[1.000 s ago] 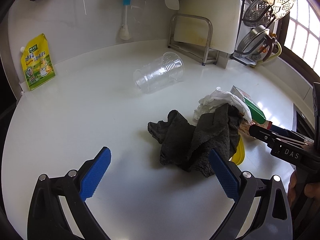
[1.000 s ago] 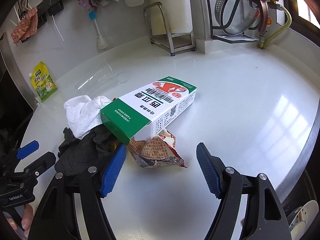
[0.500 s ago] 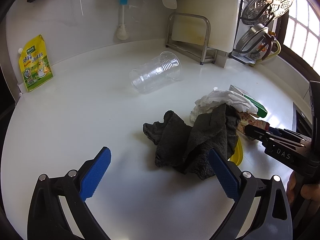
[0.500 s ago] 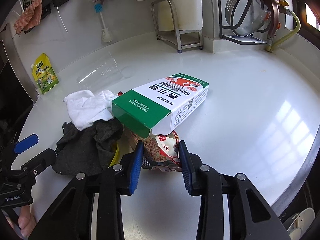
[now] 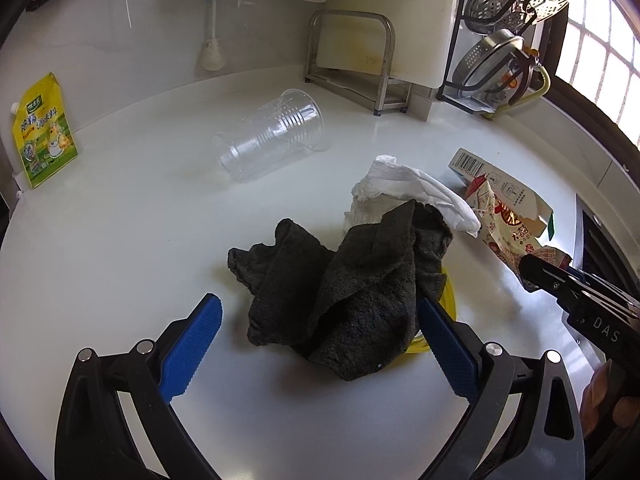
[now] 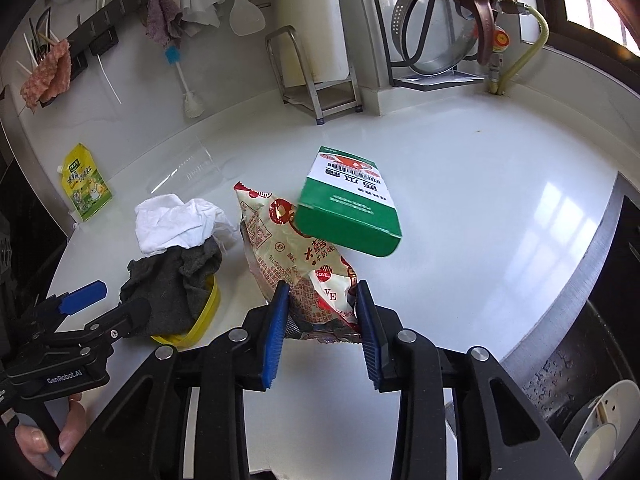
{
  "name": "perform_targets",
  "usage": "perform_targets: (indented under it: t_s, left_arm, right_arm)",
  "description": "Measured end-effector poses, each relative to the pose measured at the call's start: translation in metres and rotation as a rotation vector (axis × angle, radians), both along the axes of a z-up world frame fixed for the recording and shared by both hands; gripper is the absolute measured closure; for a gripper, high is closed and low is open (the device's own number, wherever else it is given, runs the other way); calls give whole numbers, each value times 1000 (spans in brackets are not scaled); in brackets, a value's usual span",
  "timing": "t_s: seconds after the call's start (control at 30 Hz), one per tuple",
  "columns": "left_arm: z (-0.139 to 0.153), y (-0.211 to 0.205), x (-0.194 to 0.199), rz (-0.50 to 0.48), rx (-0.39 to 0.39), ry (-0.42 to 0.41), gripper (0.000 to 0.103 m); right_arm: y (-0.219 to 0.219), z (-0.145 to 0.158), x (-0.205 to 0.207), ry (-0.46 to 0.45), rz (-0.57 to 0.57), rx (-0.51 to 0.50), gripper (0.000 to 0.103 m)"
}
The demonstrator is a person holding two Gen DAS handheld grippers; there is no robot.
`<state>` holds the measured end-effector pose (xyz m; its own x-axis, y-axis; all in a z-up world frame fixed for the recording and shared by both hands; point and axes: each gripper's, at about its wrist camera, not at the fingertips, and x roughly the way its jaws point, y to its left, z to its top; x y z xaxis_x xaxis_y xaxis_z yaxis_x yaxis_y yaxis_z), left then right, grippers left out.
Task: Collect trash
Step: 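Grasp the dark cloth with the left tool while the right tool holds the snack bag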
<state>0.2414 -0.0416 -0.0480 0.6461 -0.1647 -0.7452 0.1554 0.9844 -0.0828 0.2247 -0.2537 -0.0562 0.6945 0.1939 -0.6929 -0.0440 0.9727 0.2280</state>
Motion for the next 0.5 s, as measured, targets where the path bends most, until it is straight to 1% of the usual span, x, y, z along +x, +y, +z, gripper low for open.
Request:
perform_targets:
  t_s: [0.1, 0.2, 0.27, 0.3, 0.37, 0.4, 0.43, 0.47, 0.5]
  left_arm:
    - [-2, -8, 4, -4, -6, 16, 7]
    - [-3, -14, 6, 0, 22, 6, 11]
    - [-4, -18, 6, -5, 38, 4, 29]
    - [-5, -20, 6, -8, 45, 7, 32]
    - [-6, -21, 6, -18, 46, 13, 48]
    - [-6, -21, 6, -21, 44, 17, 53]
    - [-7, -21, 6, -24, 35, 23, 62]
    - [-6, -20, 6, -25, 20, 28, 68]
    - [-6, -18, 6, -22, 11, 29, 69]
  right_arm:
    - [-7, 2, -8, -6, -9, 20, 70]
    - [-14, 1, -13, -4, -18, 38, 70]
    - [-15, 0, -15, 0, -20, 45, 70]
    - [-15, 0, -15, 0, -18, 46, 70]
    - [-13, 0, -14, 1, -11, 46, 70]
    - [-12, 0, -15, 1, -8, 45, 70]
    - [-12, 0, -15, 2, -6, 46, 70]
    - [-12, -1, -15, 4, -4, 48, 70]
    - [-12, -1, -15, 6, -4, 50, 70]
